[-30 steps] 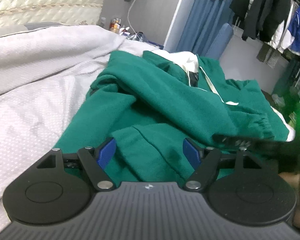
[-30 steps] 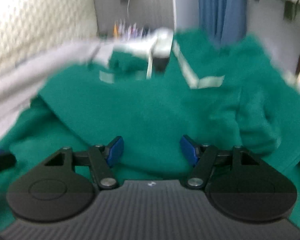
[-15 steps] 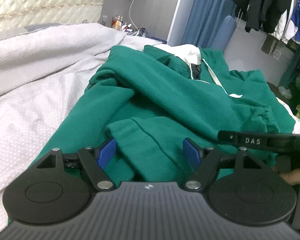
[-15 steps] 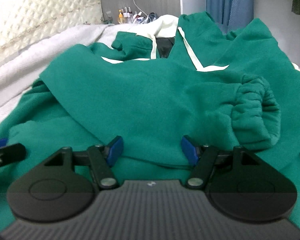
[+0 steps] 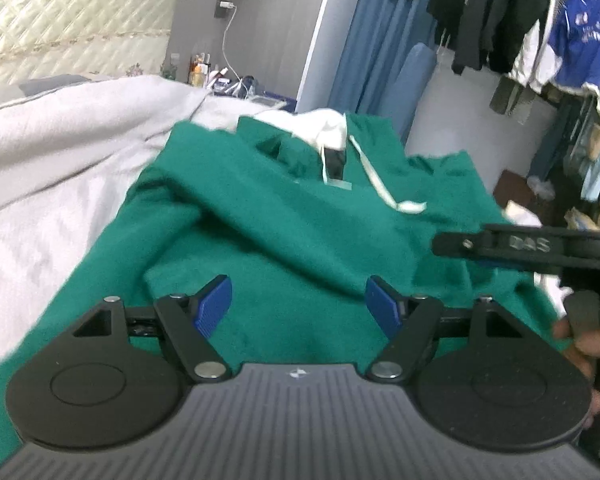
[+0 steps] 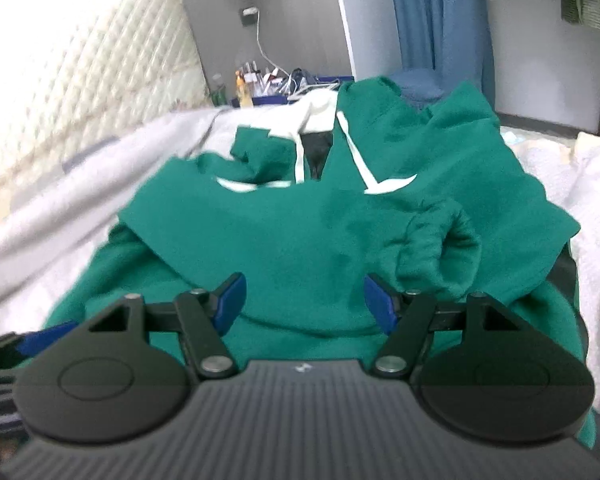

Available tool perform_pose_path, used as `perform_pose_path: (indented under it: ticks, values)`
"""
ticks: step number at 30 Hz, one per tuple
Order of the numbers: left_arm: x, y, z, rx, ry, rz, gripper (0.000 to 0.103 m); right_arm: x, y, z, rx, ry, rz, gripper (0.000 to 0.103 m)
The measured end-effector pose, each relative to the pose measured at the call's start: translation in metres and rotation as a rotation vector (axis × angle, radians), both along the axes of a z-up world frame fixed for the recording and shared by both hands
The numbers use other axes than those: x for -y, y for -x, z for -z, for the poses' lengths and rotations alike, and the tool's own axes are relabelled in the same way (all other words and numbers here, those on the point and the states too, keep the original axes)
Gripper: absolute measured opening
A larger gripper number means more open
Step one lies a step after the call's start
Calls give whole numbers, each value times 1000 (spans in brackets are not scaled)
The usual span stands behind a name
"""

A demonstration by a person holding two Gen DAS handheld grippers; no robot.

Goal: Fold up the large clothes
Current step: 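Move both grippers to the white-lined hood and grasp its edge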

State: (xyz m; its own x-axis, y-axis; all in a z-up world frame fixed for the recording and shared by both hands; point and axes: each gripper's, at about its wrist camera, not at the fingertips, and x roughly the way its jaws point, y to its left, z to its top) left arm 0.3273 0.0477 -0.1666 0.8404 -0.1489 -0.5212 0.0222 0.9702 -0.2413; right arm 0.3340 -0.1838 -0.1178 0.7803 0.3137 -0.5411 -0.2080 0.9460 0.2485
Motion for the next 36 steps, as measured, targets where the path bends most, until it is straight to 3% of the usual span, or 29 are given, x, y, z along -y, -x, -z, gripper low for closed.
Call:
perform_pose_path:
  ticks: [3,7,10,13,17,20,23,26,29,31,32,33,34,36]
  values:
    - [-6,-40,-19,35,64,-1,78,10,-22,-20,33,-11,-9,68]
    - [-9,-120,-38,62,68,18,78,25,-73,-36,77,0,9,68]
    - [-12,-188,-45,96,30,22,80,29,-136,-35,78,17,15,68]
    - [-24,-266,-33,101,-8,8,81,27,-211,-28,84,17,9,68]
    - [-51,-363,0,5,93,-68,81,15,-299,-21,73,12,36,69]
    - [-67,-410,23,-50,152,-144,81,-4,-358,-18,51,29,58,81]
    - [-73,-447,38,-104,125,-226,81,-19,-394,-9,19,93,82,81]
    - [-81,-469,53,-154,183,-227,81,-30,-421,6,-49,171,88,81]
    - [-81,-483,58,-180,206,-188,74,-27,-435,16,-105,126,68,80]
    - [-75,-487,57,-191,200,-132,49,-27,-438,18,-129,93,46,79]
    - [-74,-489,55,-199,192,-114,43,-27,-439,19,-147,92,35,65]
    - [-71,-490,54,-203,179,-104,30,-28,-440,20,-169,105,26,43]
    - [-69,-488,50,-200,166,-87,18,-31,-439,18,-186,114,23,36]
    - [-68,-485,39,-190,138,-54,11,-34,-435,11,-194,114,16,15]
